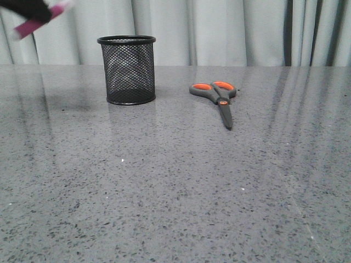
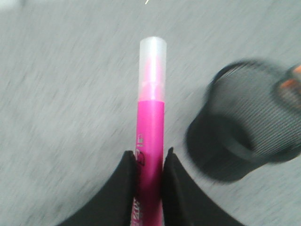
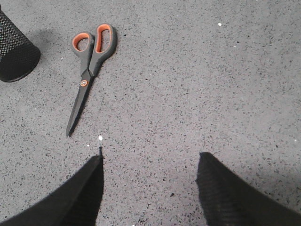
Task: Put pen and scissors into bin
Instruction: 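Carry the marker over the mesh cup and drop it in with left gripper, then withdraw the left gripper and move the right gripper toward the scissors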
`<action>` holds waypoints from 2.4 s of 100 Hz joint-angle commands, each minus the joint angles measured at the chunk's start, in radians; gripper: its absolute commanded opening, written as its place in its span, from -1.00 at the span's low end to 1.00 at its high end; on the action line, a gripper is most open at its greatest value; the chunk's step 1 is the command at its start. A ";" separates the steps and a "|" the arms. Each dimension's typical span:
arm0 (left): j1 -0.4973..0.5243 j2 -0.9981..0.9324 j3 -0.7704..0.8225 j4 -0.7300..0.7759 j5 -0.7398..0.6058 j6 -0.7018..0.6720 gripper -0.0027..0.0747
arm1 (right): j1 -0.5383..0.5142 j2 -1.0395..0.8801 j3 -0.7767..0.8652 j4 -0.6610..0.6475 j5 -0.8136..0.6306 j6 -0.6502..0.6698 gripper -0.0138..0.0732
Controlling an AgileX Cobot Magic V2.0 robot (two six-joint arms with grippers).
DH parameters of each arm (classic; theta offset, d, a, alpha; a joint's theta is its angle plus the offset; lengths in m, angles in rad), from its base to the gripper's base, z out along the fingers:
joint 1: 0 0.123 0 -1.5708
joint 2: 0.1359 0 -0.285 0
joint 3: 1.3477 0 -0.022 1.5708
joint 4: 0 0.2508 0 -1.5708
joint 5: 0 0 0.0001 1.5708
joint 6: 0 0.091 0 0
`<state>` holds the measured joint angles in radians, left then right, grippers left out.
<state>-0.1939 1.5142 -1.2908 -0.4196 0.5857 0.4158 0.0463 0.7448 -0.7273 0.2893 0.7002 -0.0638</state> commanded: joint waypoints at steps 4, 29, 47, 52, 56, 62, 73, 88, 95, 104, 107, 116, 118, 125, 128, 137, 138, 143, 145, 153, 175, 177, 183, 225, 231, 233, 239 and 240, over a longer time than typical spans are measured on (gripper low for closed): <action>-0.073 -0.051 -0.029 -0.189 -0.186 0.145 -0.99 | -0.006 0.005 -0.036 0.001 -0.063 -0.012 0.24; -0.247 -0.042 -0.029 -0.311 -0.431 0.299 -0.99 | -0.006 0.005 -0.036 0.001 -0.054 -0.012 0.24; -0.300 0.008 -0.029 -0.311 -0.525 0.299 -0.99 | -0.006 0.005 -0.036 0.001 -0.054 -0.012 0.24; -0.307 0.021 -0.029 -0.311 -0.548 0.299 -0.99 | -0.006 0.005 -0.036 0.001 -0.054 -0.012 0.24; -0.313 0.037 -0.029 -0.311 -0.568 0.299 -0.99 | -0.006 0.005 -0.036 0.001 -0.054 -0.012 0.24; -0.314 0.053 -0.029 -0.311 -0.586 0.299 -0.99 | -0.006 0.005 -0.036 0.001 -0.054 -0.012 0.24; -0.314 0.084 -0.029 -0.311 -0.598 0.299 -0.99 | -0.006 0.005 -0.036 0.001 -0.054 -0.012 0.24; -0.314 0.120 -0.029 -0.311 -0.586 0.299 -0.99 | -0.006 0.005 -0.036 0.001 -0.054 -0.012 0.24; -0.314 0.133 -0.029 -0.311 -0.586 0.299 -0.99 | -0.006 0.005 -0.036 0.001 -0.054 -0.012 0.24; -0.314 0.151 -0.029 -0.309 -0.586 0.299 -0.99 | -0.006 0.005 -0.036 0.001 -0.054 -0.012 0.24; -0.314 0.156 -0.029 -0.304 -0.586 0.299 -0.99 | -0.006 0.005 -0.036 0.001 -0.054 -0.012 0.24; -0.314 0.170 -0.029 -0.304 -0.576 0.299 -0.99 | -0.006 0.005 -0.036 0.001 -0.054 -0.012 0.24; -0.314 0.172 -0.029 -0.304 -0.573 0.299 -0.99 | -0.006 0.005 -0.036 0.001 -0.054 -0.012 0.24; -0.314 0.179 -0.029 -0.304 -0.571 0.299 -0.99 | -0.006 0.005 -0.036 0.001 -0.054 -0.012 0.24; -0.314 0.179 -0.029 -0.304 -0.571 0.299 -0.99 | -0.006 0.005 -0.036 0.001 -0.054 -0.012 0.24; -0.313 0.184 -0.029 -0.303 -0.571 0.299 -0.99 | -0.006 0.005 -0.036 0.001 -0.054 -0.012 0.24; -0.313 0.184 -0.029 -0.301 -0.571 0.299 -0.99 | -0.006 0.005 -0.036 0.001 -0.054 -0.012 0.24; -0.311 0.186 -0.029 -0.293 -0.568 0.299 -0.99 | -0.006 0.005 -0.036 0.001 -0.054 -0.012 0.24; -0.311 0.186 -0.029 -0.286 -0.568 0.299 -0.99 | -0.006 0.005 -0.036 0.001 -0.054 -0.012 0.24; -0.311 0.186 -0.029 -0.268 -0.566 0.299 -0.99 | -0.006 0.005 -0.036 0.001 -0.054 -0.012 0.24; -0.311 0.186 -0.029 -0.269 -0.564 0.300 -0.79 | -0.006 0.005 -0.036 0.001 -0.054 -0.012 0.24; -0.311 0.186 -0.029 -0.269 -0.564 0.300 -0.72 | -0.006 0.005 -0.036 0.001 -0.054 -0.012 0.24; -0.311 0.186 -0.029 -0.269 -0.564 0.300 -0.48 | -0.006 0.005 -0.036 0.001 -0.054 -0.012 0.24; -0.311 0.078 -0.029 -0.269 -0.593 0.300 0.02 | -0.006 0.005 -0.036 0.001 -0.053 -0.012 0.24; -0.308 0.038 -0.029 -0.269 -0.593 0.300 0.02 | -0.006 0.005 -0.036 0.001 -0.053 -0.012 0.24; -0.303 0.020 -0.029 -0.269 -0.586 0.300 0.02 | -0.006 0.005 -0.036 0.001 -0.053 -0.012 0.24; -0.293 -0.012 -0.029 -0.269 -0.572 0.300 0.02 | -0.006 0.005 -0.036 0.001 -0.053 -0.012 0.24; -0.289 -0.025 -0.029 -0.269 -0.563 0.300 0.02 | -0.006 0.005 -0.036 0.001 -0.053 -0.012 0.24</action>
<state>-0.4962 1.5910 -1.2908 -0.6871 0.0620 0.7178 0.0463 0.7448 -0.7273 0.2893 0.7043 -0.0645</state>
